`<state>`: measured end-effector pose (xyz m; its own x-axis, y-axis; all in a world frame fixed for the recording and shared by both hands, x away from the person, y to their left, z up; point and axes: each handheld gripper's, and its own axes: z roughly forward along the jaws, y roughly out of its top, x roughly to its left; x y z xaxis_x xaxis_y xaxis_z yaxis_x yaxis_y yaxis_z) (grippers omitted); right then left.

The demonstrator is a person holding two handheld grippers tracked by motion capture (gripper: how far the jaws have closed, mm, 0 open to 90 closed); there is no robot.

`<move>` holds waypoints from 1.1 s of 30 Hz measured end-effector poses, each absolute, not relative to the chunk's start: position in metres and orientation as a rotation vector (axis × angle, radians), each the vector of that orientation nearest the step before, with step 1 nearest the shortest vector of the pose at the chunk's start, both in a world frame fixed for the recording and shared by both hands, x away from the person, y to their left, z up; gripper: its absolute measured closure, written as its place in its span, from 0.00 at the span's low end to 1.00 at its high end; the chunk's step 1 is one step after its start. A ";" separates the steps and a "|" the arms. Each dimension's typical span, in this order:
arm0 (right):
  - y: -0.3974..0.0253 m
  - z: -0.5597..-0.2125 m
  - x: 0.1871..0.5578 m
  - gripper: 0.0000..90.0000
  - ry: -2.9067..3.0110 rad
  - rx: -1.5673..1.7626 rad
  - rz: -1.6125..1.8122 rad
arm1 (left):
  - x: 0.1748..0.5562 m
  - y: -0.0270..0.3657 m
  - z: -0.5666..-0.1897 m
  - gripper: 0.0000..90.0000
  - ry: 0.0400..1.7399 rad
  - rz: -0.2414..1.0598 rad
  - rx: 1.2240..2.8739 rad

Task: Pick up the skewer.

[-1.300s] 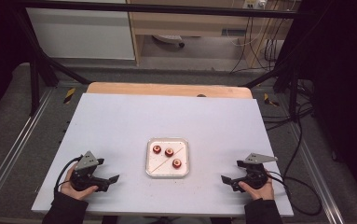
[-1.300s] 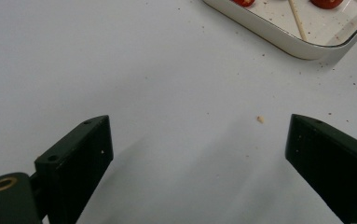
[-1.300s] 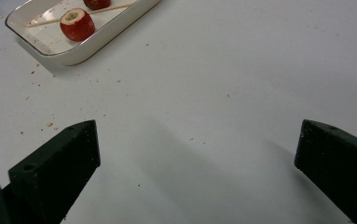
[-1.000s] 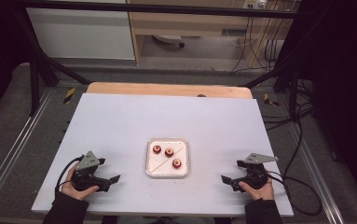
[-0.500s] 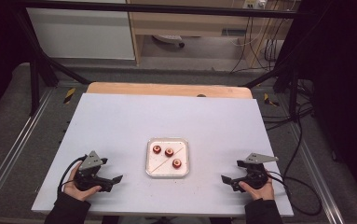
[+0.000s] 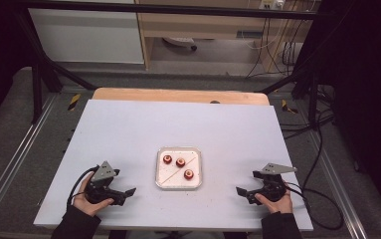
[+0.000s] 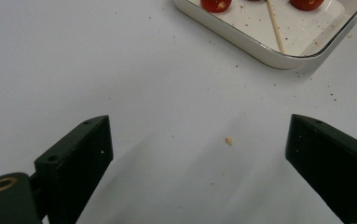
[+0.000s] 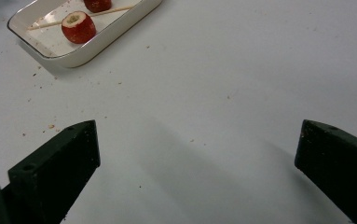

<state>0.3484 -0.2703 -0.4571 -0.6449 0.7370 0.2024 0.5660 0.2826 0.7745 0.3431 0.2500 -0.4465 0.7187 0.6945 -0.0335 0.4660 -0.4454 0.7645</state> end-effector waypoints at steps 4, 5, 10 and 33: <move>-0.270 -0.457 0.348 0.01 2.354 1.209 1.292 | 0.342 0.245 -0.445 0.08 0.874 0.360 2.127; -0.270 -0.457 0.348 0.01 2.353 1.207 1.291 | 0.341 0.242 -0.444 0.08 0.873 0.358 2.132; -0.270 -0.458 0.348 0.01 2.355 1.213 1.290 | 0.340 0.236 -0.442 0.08 0.868 0.354 2.140; -0.268 -0.458 0.348 0.01 2.366 1.215 1.283 | 0.356 0.195 -0.415 0.09 0.804 0.358 2.177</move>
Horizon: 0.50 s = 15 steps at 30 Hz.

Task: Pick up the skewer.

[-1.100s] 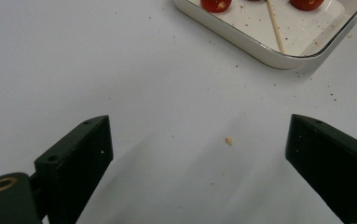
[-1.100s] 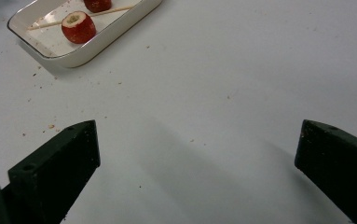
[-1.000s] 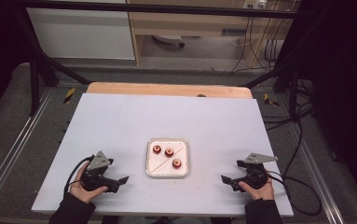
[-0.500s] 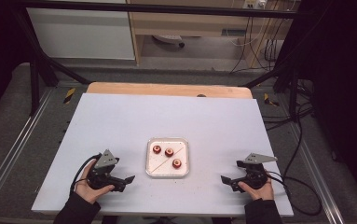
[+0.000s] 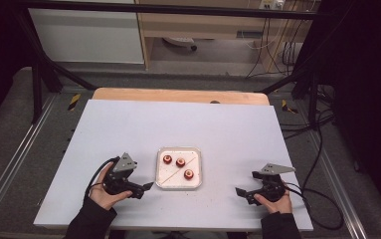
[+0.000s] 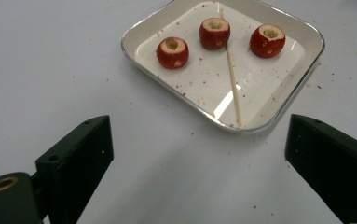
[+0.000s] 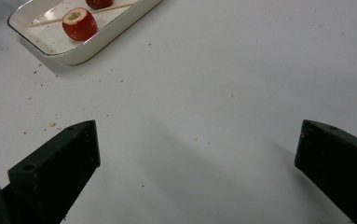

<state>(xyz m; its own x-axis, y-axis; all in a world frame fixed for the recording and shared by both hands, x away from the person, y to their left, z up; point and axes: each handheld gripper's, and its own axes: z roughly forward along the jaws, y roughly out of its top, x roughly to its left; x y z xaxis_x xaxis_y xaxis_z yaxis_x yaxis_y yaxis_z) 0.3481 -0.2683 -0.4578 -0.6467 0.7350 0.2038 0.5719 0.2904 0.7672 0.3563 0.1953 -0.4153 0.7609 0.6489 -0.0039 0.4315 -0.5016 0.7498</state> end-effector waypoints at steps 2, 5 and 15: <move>-0.268 -0.458 0.348 0.01 2.366 1.217 1.282 | 0.359 0.189 -0.414 0.09 0.798 0.356 2.184; -0.268 -0.458 0.348 0.01 2.367 1.215 1.284 | 0.362 0.180 -0.414 0.11 0.797 0.354 2.195; -0.268 -0.458 0.348 0.01 2.372 1.213 1.281 | 0.373 0.149 -0.416 0.19 0.794 0.340 2.232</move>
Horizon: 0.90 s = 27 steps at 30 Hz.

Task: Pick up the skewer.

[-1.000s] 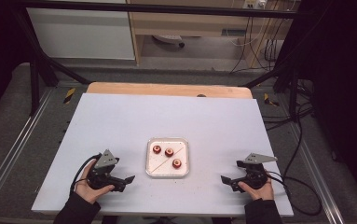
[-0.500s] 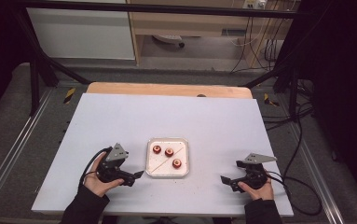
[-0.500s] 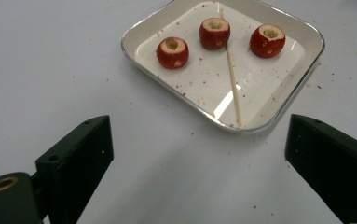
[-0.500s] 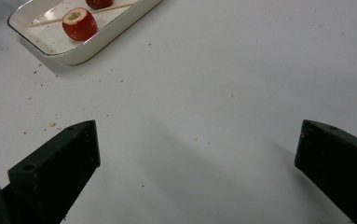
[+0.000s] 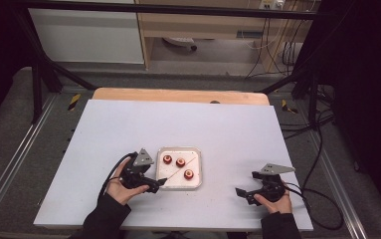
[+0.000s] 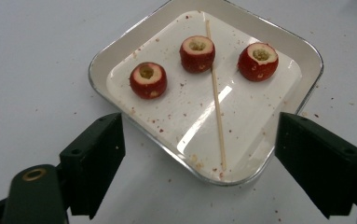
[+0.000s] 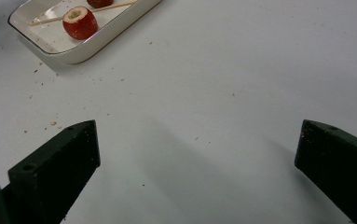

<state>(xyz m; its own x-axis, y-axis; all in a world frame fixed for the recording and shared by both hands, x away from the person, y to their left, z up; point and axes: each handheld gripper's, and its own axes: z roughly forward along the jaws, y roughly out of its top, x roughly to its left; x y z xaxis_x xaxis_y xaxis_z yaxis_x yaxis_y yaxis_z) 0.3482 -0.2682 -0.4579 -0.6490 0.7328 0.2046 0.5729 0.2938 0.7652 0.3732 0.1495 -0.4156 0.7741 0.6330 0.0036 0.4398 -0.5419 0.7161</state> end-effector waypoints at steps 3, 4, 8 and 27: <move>-0.268 -0.458 0.348 0.01 2.373 1.213 1.281 | 0.376 0.142 -0.418 0.22 0.799 0.333 2.239; -0.268 -0.458 0.348 0.01 2.373 1.212 1.282 | 0.377 0.140 -0.419 0.24 0.801 0.328 2.243; -0.268 -0.458 0.348 0.01 2.373 1.220 1.284 | 0.382 0.133 -0.425 0.30 0.801 0.315 2.268; -0.268 -0.459 0.348 0.01 2.384 1.208 1.278 | 0.384 0.119 -0.440 0.76 0.805 0.299 2.295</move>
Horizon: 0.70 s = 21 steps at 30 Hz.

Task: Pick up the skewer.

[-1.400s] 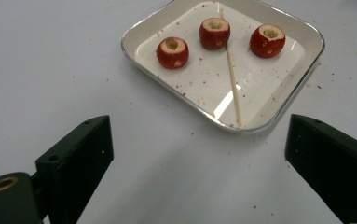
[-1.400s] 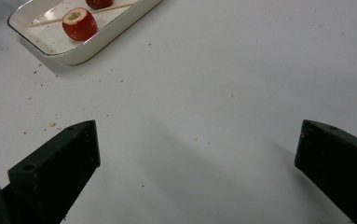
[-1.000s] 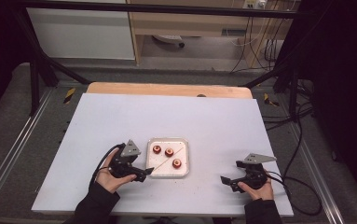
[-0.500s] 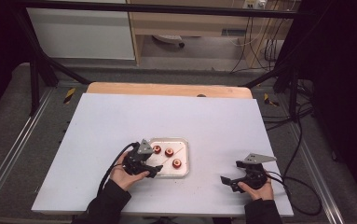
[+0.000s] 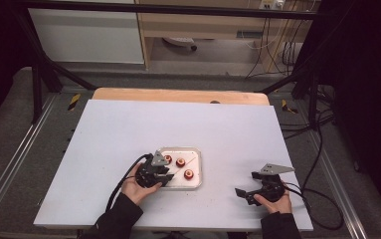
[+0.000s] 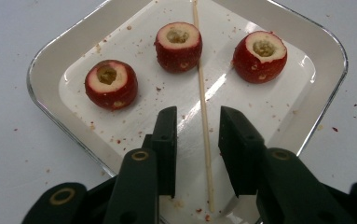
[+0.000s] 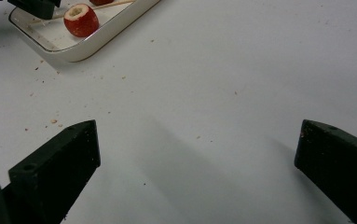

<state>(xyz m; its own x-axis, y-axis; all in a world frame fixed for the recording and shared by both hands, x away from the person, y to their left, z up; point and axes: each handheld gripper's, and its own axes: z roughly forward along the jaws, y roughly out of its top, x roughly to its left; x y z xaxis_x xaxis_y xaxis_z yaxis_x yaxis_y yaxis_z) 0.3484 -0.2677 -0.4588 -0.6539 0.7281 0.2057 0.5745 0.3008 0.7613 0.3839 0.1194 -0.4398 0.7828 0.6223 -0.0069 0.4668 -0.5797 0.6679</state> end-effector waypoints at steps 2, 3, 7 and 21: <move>-0.268 -0.459 0.348 0.01 2.383 1.210 1.277 | 0.384 0.118 -0.442 0.79 0.805 0.298 2.295; -0.268 -0.459 0.348 0.01 2.383 1.207 1.276 | 0.383 0.118 -0.442 0.82 0.807 0.302 2.291; -0.268 -0.459 0.348 0.01 2.383 1.207 1.278 | 0.382 0.118 -0.442 0.85 0.816 0.311 2.286; -0.268 -0.459 0.348 0.01 2.386 1.210 1.282 | 0.376 0.115 -0.445 0.97 0.840 0.344 2.260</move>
<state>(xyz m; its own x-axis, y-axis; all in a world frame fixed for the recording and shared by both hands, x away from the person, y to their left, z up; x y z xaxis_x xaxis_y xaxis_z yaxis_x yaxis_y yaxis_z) 0.3484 -0.2676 -0.4588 -0.6546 0.7263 0.2098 0.5760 0.2995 0.7606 0.3763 0.1147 -0.4445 0.7555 0.6551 0.0072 0.4719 -0.5517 0.6877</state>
